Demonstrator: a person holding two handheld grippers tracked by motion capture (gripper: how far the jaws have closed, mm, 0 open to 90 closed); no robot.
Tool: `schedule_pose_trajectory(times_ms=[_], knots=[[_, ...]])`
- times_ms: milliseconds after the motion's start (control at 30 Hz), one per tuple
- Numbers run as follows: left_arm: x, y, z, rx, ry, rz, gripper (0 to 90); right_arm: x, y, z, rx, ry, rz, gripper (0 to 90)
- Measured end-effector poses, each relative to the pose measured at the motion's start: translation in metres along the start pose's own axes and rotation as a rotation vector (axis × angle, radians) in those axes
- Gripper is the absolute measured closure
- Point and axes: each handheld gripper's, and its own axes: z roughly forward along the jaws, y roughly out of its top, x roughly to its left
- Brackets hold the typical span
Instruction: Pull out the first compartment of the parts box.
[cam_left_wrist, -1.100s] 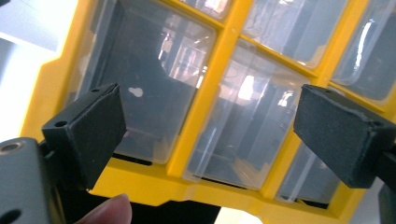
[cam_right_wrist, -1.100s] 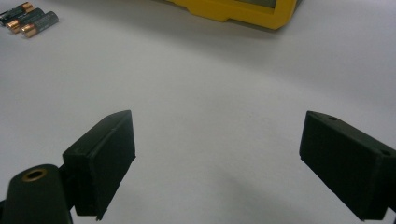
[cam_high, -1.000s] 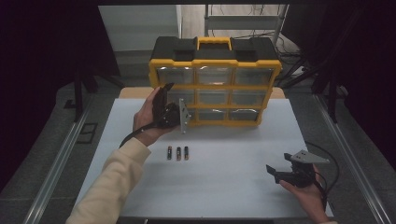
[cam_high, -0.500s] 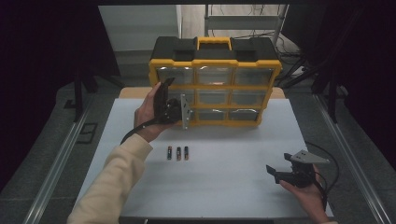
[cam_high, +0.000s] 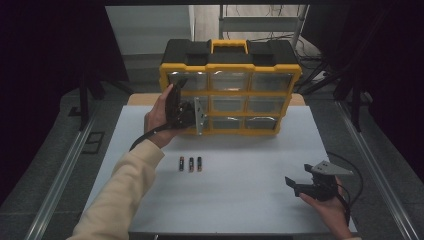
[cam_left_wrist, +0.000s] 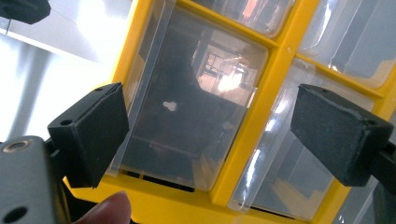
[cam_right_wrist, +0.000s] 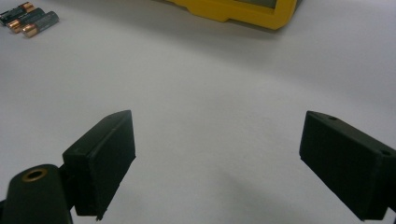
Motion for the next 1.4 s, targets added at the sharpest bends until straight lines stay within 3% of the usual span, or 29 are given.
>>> schedule_pose_trajectory(times_ms=[867, 1400], knots=[[0.008, 0.001, 0.015, 0.032, 0.051, 0.035, 14.5, 0.0, 0.0, -0.001, -0.006, 0.012, -0.005, 10.9], [0.007, 0.0, 0.02, 0.047, 0.068, 0.083, 17.3, 0.0, 0.0, -0.001, -0.004, 0.011, -0.005, 10.9]])
